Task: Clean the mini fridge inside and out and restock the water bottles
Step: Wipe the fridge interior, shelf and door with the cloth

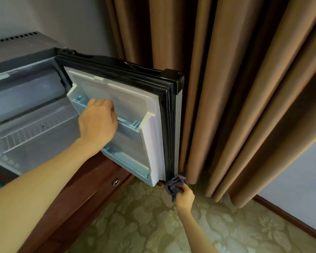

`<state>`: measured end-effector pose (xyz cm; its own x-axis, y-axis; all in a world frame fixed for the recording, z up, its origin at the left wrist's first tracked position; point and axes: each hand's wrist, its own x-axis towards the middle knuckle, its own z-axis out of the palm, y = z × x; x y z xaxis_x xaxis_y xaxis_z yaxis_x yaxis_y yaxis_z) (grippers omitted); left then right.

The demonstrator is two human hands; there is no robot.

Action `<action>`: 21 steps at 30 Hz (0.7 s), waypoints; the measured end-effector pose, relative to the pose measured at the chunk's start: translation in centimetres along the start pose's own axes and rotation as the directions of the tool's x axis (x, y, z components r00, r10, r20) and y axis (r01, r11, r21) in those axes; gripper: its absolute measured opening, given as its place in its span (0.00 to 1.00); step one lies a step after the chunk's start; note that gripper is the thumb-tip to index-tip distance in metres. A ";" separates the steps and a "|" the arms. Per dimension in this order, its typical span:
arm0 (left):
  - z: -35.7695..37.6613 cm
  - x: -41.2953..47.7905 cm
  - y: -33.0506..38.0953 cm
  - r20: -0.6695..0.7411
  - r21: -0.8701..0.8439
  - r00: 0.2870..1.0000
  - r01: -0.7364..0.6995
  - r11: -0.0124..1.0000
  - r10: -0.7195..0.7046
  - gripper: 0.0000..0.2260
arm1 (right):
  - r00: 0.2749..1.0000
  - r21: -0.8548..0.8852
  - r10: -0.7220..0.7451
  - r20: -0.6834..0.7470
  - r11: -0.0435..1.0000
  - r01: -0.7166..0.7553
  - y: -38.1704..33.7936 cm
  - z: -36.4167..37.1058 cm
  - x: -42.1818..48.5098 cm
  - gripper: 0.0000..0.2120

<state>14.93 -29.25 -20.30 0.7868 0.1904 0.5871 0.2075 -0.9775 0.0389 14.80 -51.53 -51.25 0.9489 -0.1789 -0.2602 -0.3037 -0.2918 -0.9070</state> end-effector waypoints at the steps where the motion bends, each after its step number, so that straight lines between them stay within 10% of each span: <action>1: 0.0 -0.1 -0.1 -0.004 -0.002 1.000 -0.001 1.000 0.000 0.07 | 1.000 -0.005 0.019 -0.001 1.000 -0.019 0.2 0.3 0.0 0.15; 11: -0.3 -0.1 0.8 -0.018 -0.042 0.998 0.051 0.998 -0.052 0.08 | 0.965 0.132 -0.263 -0.024 0.956 0.263 -6.8 -3.3 -2.7 0.15; 21: -0.4 0.4 1.5 -0.006 -0.040 0.998 0.063 0.997 -0.064 0.04 | 0.652 0.331 -0.755 -0.069 0.599 0.729 -25.8 -10.6 -4.6 0.16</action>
<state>15.34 -30.66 -19.67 0.7686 0.2515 0.5882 0.2331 -0.9664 0.1086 17.34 -53.16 -23.09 0.8418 0.0394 0.5383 0.5385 0.0059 -0.8426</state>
